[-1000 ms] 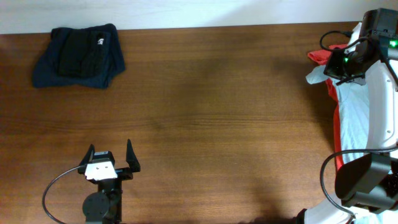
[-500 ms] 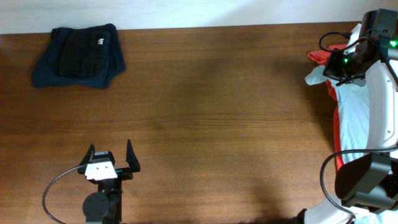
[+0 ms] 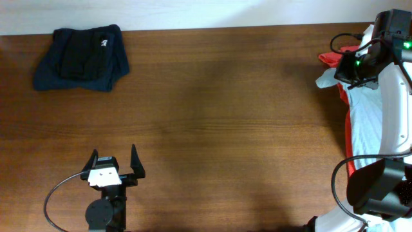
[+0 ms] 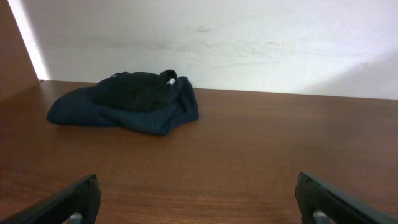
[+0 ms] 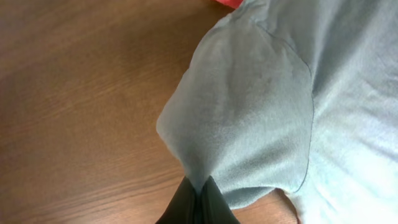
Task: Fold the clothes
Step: 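Lift the light blue shirt off the red shirt with the right gripper, then drag the light blue shirt leftward to the table center and release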
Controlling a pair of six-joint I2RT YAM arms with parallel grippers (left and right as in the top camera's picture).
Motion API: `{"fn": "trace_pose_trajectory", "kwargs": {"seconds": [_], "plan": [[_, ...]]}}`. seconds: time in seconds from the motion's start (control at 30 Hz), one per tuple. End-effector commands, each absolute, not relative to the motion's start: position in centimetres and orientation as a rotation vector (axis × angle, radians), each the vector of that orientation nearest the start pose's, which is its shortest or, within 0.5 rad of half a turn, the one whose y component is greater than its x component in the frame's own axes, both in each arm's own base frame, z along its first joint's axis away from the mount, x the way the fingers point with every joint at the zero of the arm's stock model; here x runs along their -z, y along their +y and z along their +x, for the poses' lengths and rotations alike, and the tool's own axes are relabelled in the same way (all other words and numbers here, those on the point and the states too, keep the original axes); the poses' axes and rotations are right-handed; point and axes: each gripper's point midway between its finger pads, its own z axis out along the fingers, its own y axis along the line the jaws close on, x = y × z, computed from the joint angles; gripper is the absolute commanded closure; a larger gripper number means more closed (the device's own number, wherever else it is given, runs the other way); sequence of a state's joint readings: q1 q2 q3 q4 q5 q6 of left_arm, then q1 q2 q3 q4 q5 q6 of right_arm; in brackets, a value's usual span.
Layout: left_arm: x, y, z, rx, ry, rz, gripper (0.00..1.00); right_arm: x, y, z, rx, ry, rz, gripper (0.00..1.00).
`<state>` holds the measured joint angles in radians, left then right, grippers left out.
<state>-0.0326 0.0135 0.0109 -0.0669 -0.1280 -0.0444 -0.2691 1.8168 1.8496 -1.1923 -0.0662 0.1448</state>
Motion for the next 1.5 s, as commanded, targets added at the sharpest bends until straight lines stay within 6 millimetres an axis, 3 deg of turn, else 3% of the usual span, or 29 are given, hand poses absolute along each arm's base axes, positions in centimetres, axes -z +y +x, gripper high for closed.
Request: {"fn": "trace_pose_trajectory", "kwargs": {"seconds": [0.0,0.2,0.37,0.47,0.7,0.73,0.87,1.03,1.23,1.47], "plan": [[-15.9,1.2,24.5,-0.051,1.636,-0.083,0.0,-22.4,-9.6,41.3,-0.066,2.657,0.509,0.96],[-15.9,1.2,24.5,-0.051,1.636,-0.083,0.0,-22.9,-7.7,41.3,-0.088,2.667,0.429,0.96],[-15.9,1.2,24.5,-0.051,1.636,-0.083,0.0,-25.5,-2.7,42.6,-0.134,2.628,0.24,0.96],[-15.9,1.2,24.5,-0.051,1.637,-0.083,0.0,-27.3,4.0,43.7,-0.198,2.572,0.043,0.96],[-15.9,1.2,24.5,-0.051,1.636,-0.083,0.0,-27.9,15.9,43.8,-0.327,2.487,-0.234,0.96],[-15.9,1.2,24.5,-0.051,1.636,-0.083,0.0,-27.5,18.8,43.7,-0.359,2.473,-0.296,0.96],[-15.9,1.2,24.5,-0.051,1.636,-0.083,0.0,-25.3,25.3,43.0,-0.42,2.468,-0.429,0.96],[-15.9,1.2,24.5,-0.051,1.637,-0.083,0.0,-20.6,33.7,41.3,-0.478,2.469,-0.617,0.96],[-15.9,1.2,24.5,-0.051,1.637,-0.083,0.0,-16.9,40.4,37.9,-0.519,2.458,-0.791,0.96],[-15.9,1.2,24.5,-0.051,1.636,-0.083,0.0,-18.1,44.4,35.9,-0.59,2.352,-0.863,0.96]]}}
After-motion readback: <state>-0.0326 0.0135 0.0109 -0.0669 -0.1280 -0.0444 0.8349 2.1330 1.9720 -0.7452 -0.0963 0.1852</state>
